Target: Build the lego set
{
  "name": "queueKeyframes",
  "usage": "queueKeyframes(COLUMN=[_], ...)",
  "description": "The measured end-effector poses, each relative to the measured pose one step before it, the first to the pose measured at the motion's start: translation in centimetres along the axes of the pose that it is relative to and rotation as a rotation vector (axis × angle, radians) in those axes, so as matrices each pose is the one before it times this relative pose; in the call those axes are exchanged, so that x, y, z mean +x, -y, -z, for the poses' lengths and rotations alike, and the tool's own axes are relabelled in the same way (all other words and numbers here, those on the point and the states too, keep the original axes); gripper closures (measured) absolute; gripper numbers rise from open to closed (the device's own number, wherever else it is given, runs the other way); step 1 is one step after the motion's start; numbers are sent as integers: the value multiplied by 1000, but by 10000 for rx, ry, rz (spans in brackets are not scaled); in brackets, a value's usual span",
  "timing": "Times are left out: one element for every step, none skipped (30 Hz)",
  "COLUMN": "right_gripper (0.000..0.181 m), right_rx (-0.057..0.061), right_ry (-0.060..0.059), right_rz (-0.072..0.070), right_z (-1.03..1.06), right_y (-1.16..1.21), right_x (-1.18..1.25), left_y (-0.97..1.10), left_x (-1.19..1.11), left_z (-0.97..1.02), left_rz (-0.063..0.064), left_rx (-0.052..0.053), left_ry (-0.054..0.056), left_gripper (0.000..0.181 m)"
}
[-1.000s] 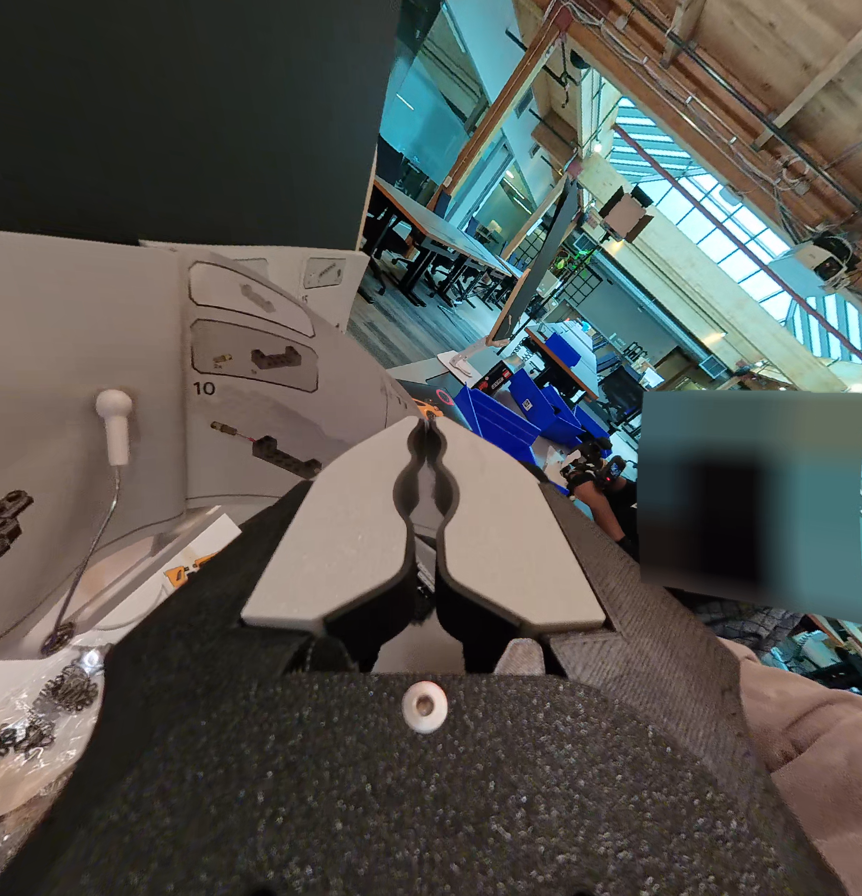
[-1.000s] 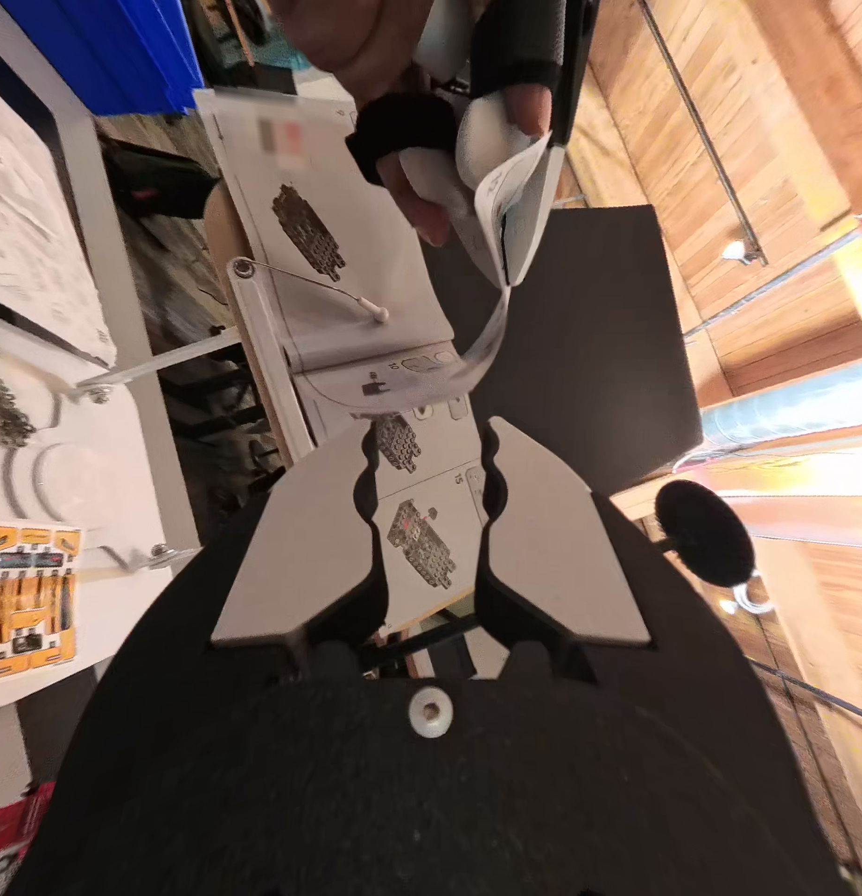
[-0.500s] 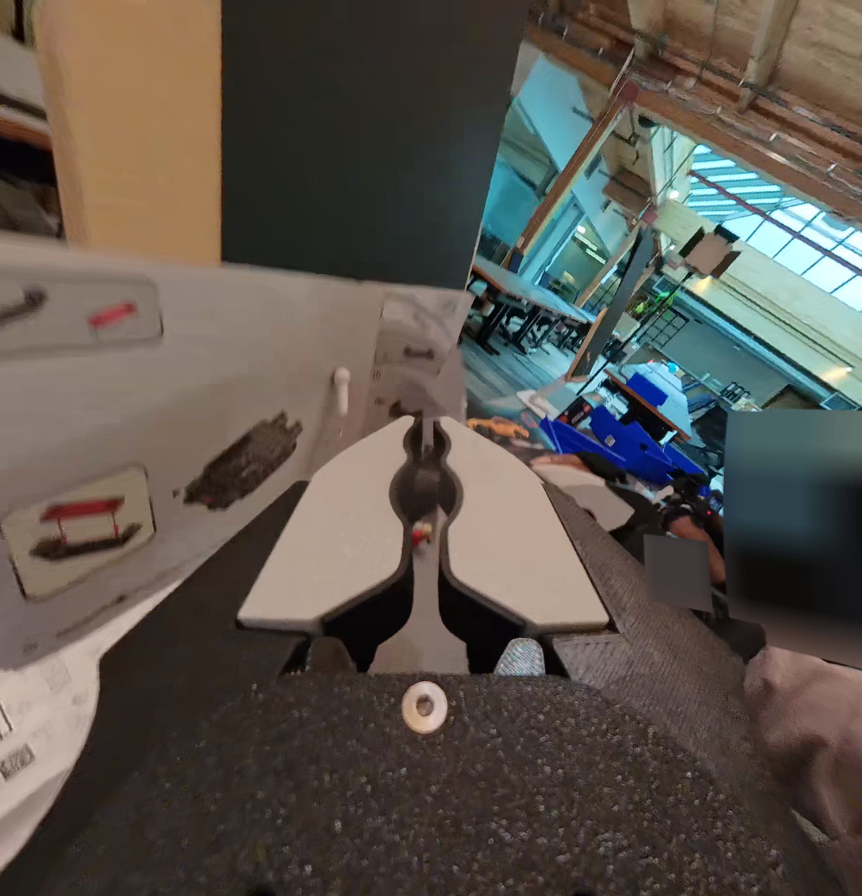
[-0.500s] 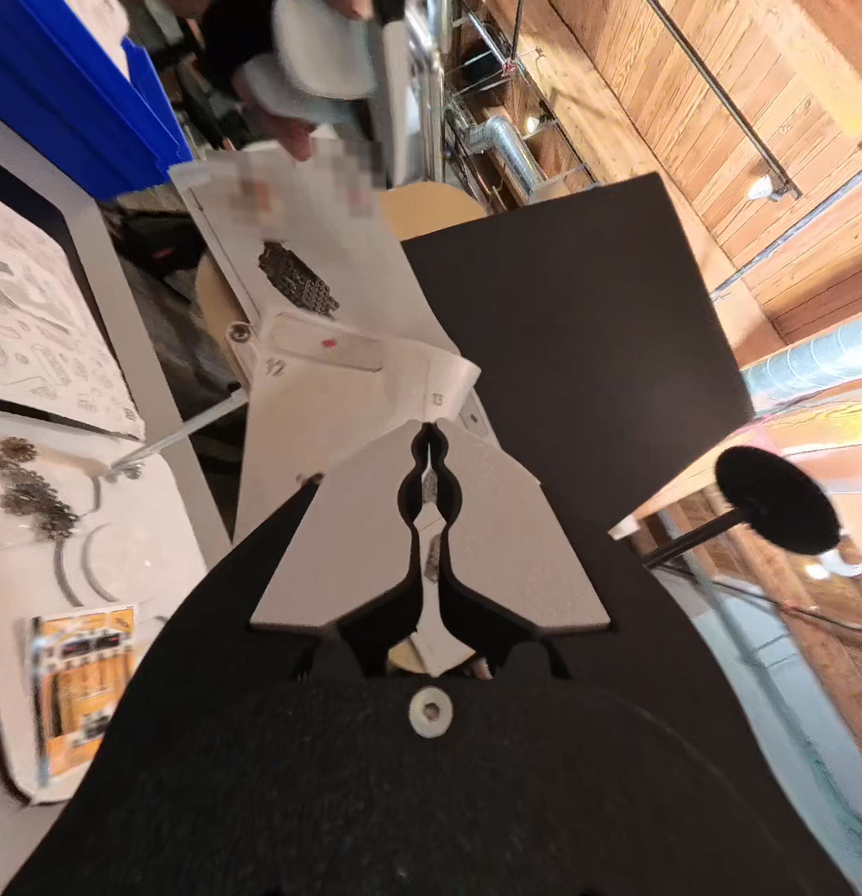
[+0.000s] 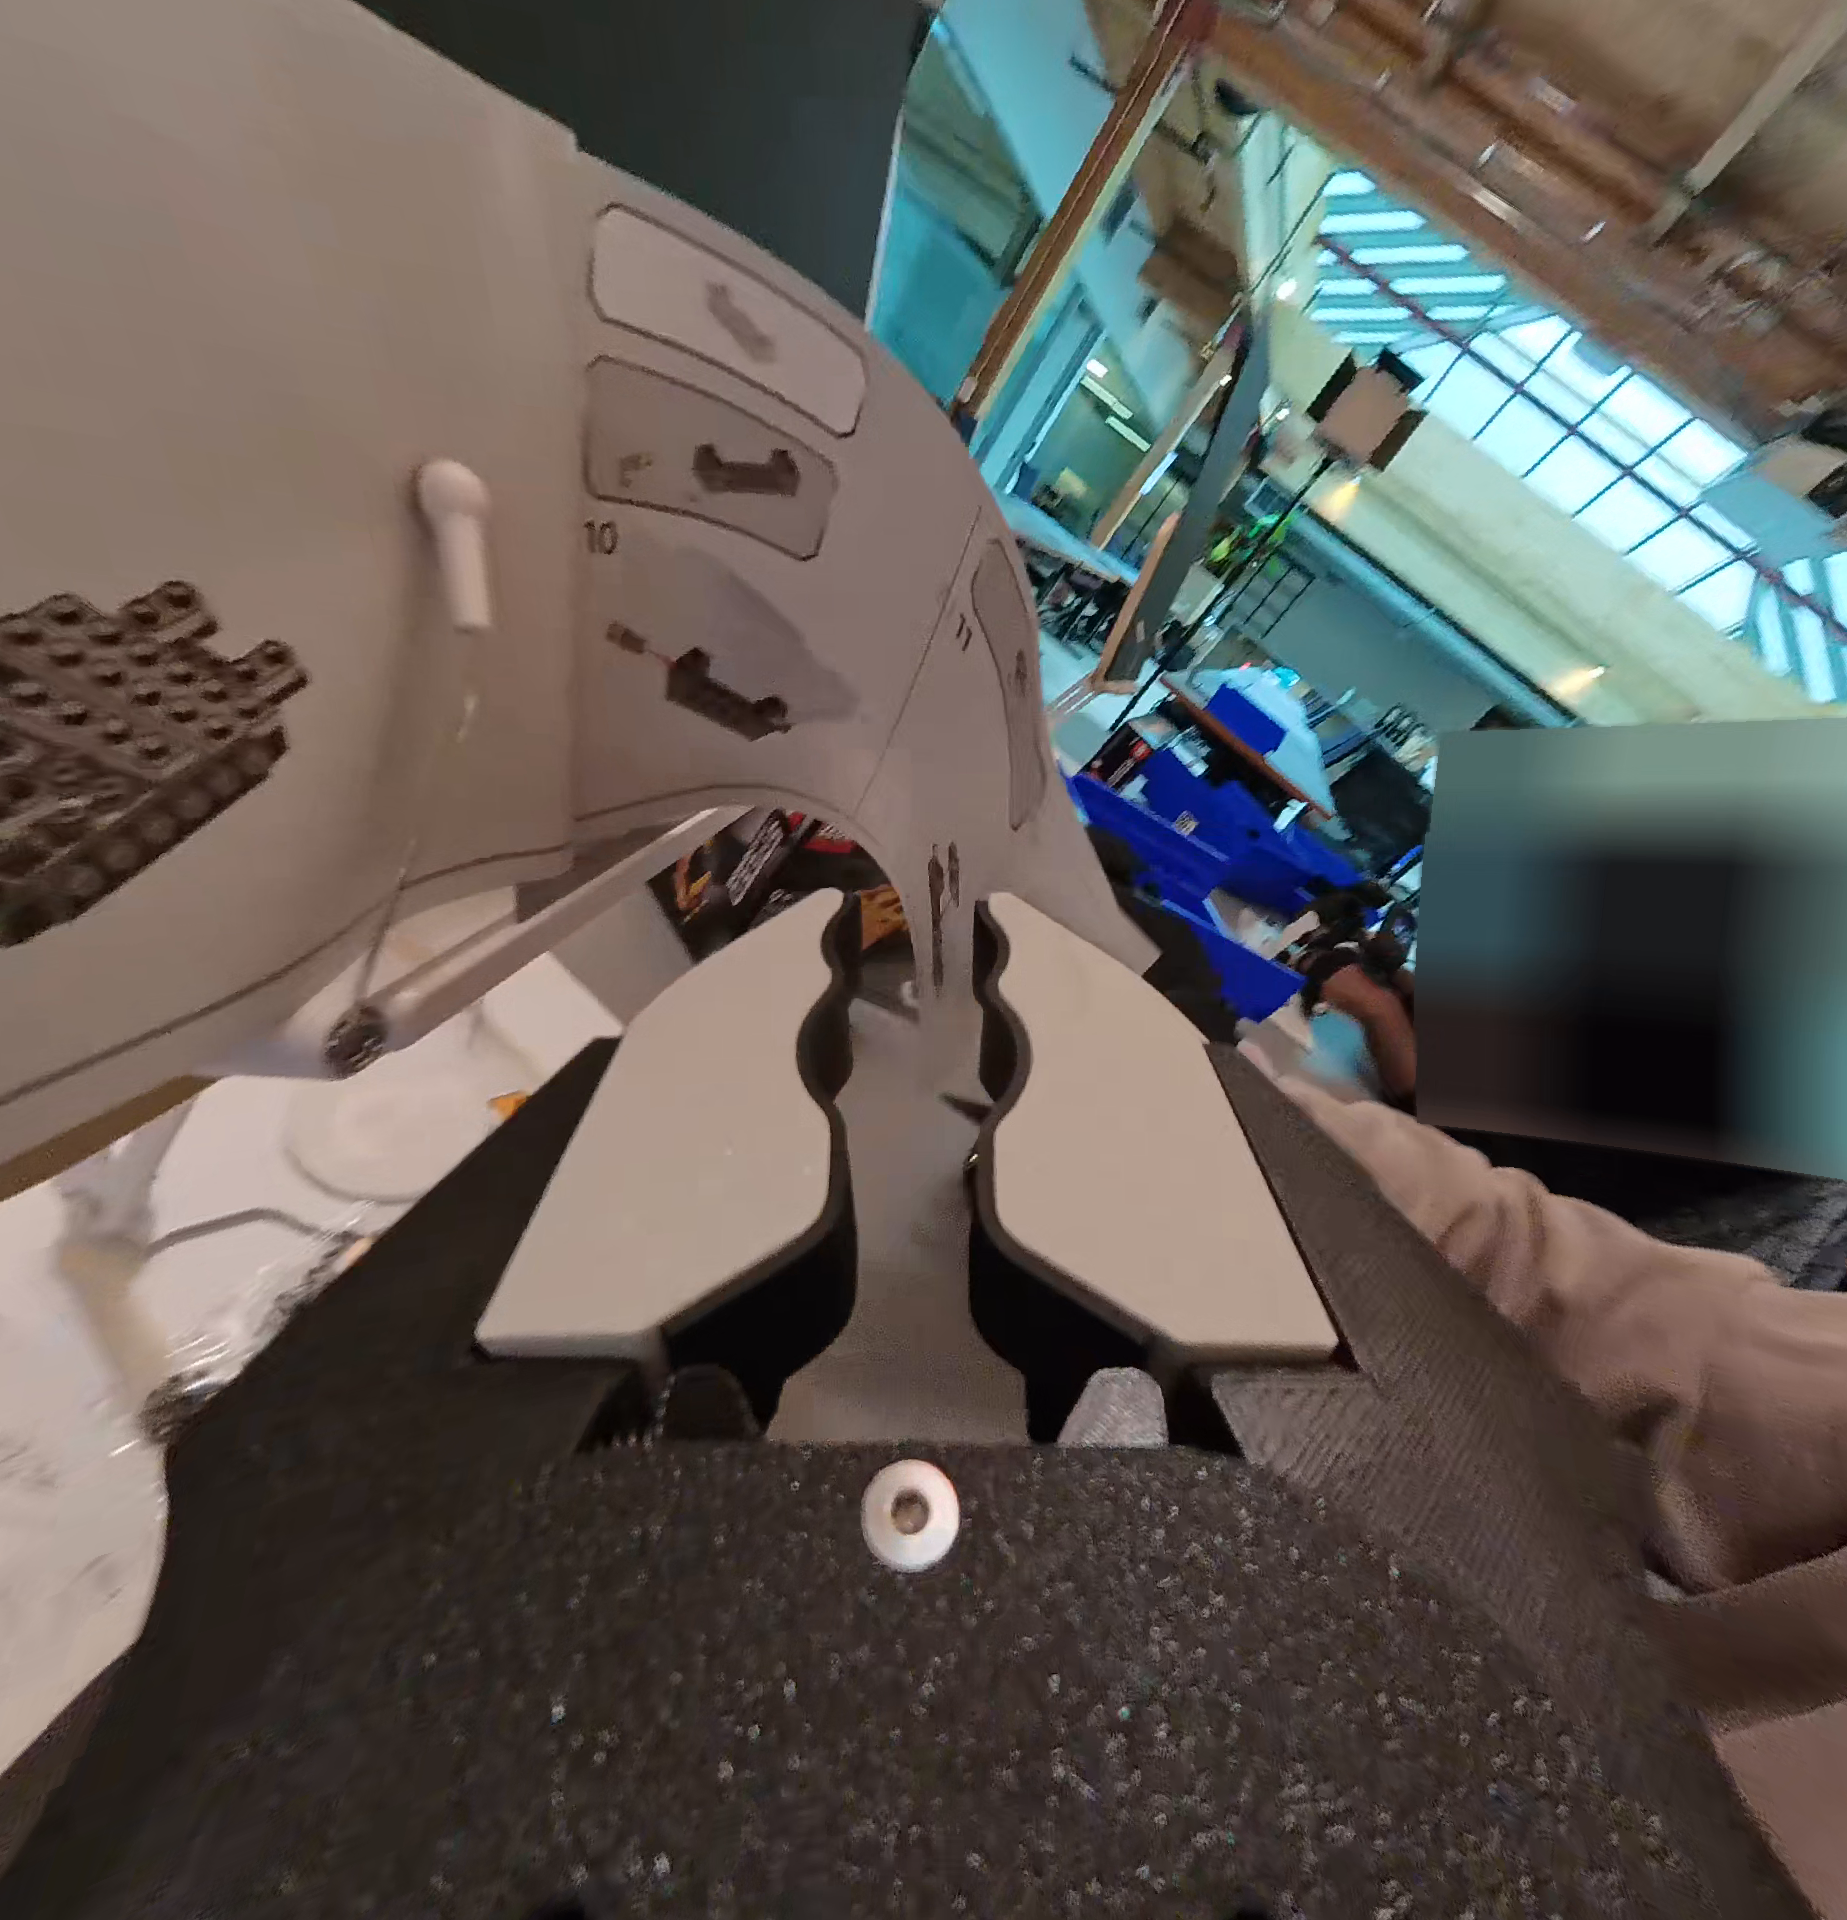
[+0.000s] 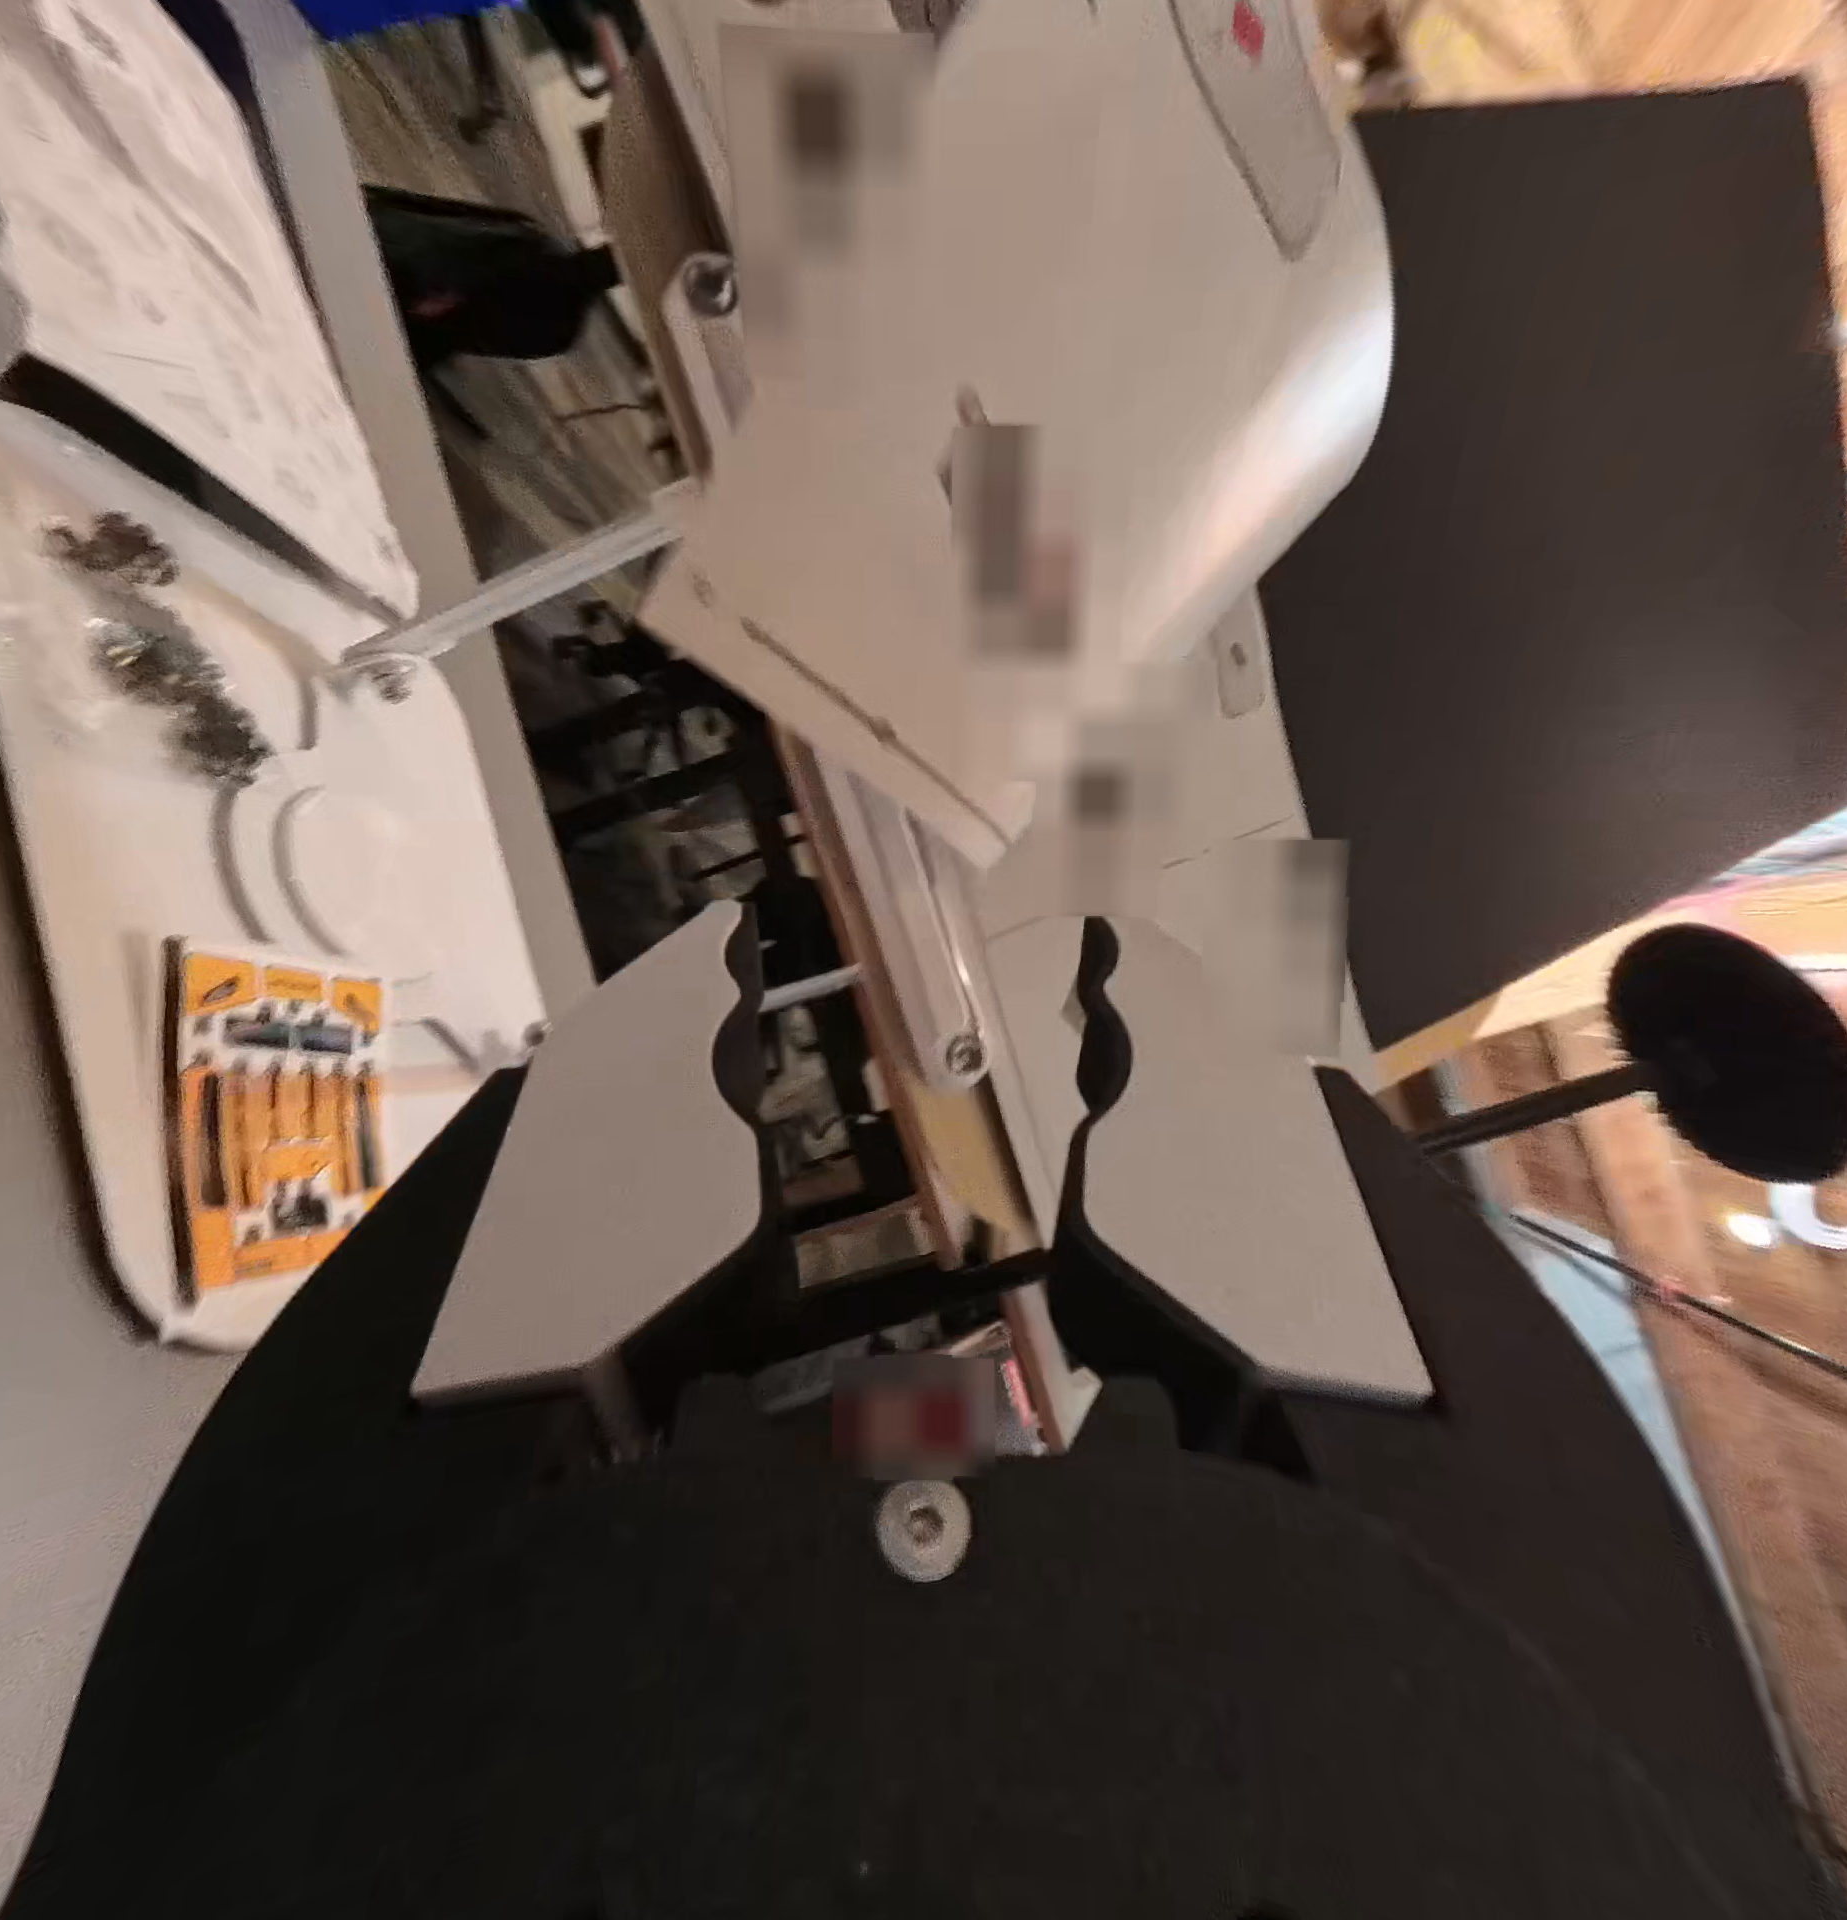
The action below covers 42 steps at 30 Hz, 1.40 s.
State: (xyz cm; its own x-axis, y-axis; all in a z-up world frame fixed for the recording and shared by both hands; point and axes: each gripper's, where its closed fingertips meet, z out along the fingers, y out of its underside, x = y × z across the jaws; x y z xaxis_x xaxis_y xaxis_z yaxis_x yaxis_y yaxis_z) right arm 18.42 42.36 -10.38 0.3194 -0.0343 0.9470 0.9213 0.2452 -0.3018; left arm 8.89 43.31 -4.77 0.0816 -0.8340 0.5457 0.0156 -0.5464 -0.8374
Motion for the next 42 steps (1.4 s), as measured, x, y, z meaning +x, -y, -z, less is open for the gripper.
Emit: queueKeyframes(right_gripper=[123, 124, 124, 124, 133, 151, 161, 168, 175, 181, 181, 181, 181, 181, 181, 181, 181, 181, 181, 181, 181, 181, 181, 181, 181, 181, 181, 181, 181, 181, 181, 181, 181, 181, 181, 181, 181, 181, 181, 181, 181, 181], right_rx=[83, 20, -91, 4, 19, 16, 85, 50, -4, -28, -77, -86, -63, -41, -36, 18, 6, -24, -39, -8, -22, 3, 7, -28, 21, 65, 8, 14, 13, -103, -110, -8, -65, -127, -90, -76, -241, -210, -71, -184, -225, -177], right_ry=[-271, -291, -360, -257, -294, -291, -267, -175, -89, -21, 121, 258, 193, 169, 177, 134, 129, 115, 55, 70, 91, 78, 141, 212, 148, 158, 198, 165, 191, 259, 192, 133, 215, 256, 180, 144, 231, 148, 123, 195, 184, 149], right_rz=[23, -88, 5, 53, -37, -106, -96, -109, -226, -416, -499, -539, -603, -533, -423, -349, -314, -283, -220, -150, -149, -156, -148, -127, -92, -34, -6, -62, -120, -88, -48, -105, -203, -235, -208, -187, -164, -180, -180, -165, -149, -145], right_z=[-285, -343, -376, -306, -149, -1, 114, 165, 202, 199, 132, 72, 28, -6, -42, -48, -78, -133, -136, -111, -107, -68, -82, -135, -177, -249, -411, -529, -637, -775, -859, -869, -918, -966, -926, -905, -942, -885, -784, -783, -760, -721], right_y=[643, 509, 299, 350, 304, 259, 293, 207, 80, 24, -3, 12, 94, 177, 244, 361, 343, 274, 212, 210, 183, 203, 212, 176, 268, 365, 338, 368, 374, 207, 173, 274, 207, 133, 221, 233, 15, 69, 247, 146, 139, 226], right_x=[162, 315, 436, 300, 393, 442, 444, 356, 298, 310, 217, 65, 162, 152, 60, 26, -34, -62, -18, -75, -126, -129, -244, -385, -356, -479, -610, -632, -731, -878, -799, -675, -716, -676, -495, -369, -434, -273, -218, -304, -294, -241], left_y=[214, 173, 147, 117, 99, 129, 170, 229, 330, 365, 295, 105, -135, -302, -323, -257, -97, 51, 77, 16, -37, -27, 17, -40, -92, -139, -157, -184, -298, -348, -314, -444, -419, -370, -431, -321, -184, -185, -50, -18, -78, -67], left_x=[418, 458, 409, 355, 315, 223, 144, -111, -553, -1184, -1923, -2215, -1874, -1108, -358, -55, 163, 446, 517, 144, -319, -369, -54, -113, -244, -366, -489, -449, -531, -545, -371, -524, -383, -250, -327, -186, -60, -150, -4, 39, -109, -91], left_z=[-197, -173, -176, -145, -104, -8, 110, 255, 405, 494, 526, 370, 58, -256, -495, -623, -705, -755, -756, -722, -570, -298, -56, 199, 303, 421, 473, 473, 447, 440, 432, 412, 363, 332, 268, 202, 140, 78, 43, 34, 5, -14], left_rz=[86, 33, -2, -9, -17, -65, -129, -205, -318, -402, -508, -744, -883, -871, -842, -819, -793, -628, -351, -180, -212, -254, -9, 217, 437, 785, 1040, 1170, 1264, 1266, 1196, 1110, 953, 800, 649, 503, 375, 279, 191, 148, 131, 166], left_rx=[98, 67, 38, 18, 0, 5, 26, 39, 80, 85, 32, -82, -201, -267, -297, -321, -263, -193, -191, -221, -219, -122, 14, 128, 261, 365, 402, 425, 431, 413, 417, 324, 327, 316, 220, 219, 243, 147, 165, 136, 79, 91], left_ry=[-158, -152, -109, -56, -21, 40, 83, 226, 473, 807, 1239, 1408, 1233, 854, 531, 453, 375, 164, 28, 146, 335, 285, -5, -56, -78, -135, -207, -339, -307, -318, -447, -312, -390, -412, -283, -295, -281, -122, -142, -125, -23, -66], left_gripper=[162, 162, 162, 162, 162, 162, 162, 162, 163, 163, 164, 164, 163, 161, 158, 156, 154, 154, 154, 155, 165, 180, 180, 180, 180, 180, 179, 179, 179, 179, 178, 178, 177, 177, 177, 176, 177, 176, 177, 177, 177, 176])
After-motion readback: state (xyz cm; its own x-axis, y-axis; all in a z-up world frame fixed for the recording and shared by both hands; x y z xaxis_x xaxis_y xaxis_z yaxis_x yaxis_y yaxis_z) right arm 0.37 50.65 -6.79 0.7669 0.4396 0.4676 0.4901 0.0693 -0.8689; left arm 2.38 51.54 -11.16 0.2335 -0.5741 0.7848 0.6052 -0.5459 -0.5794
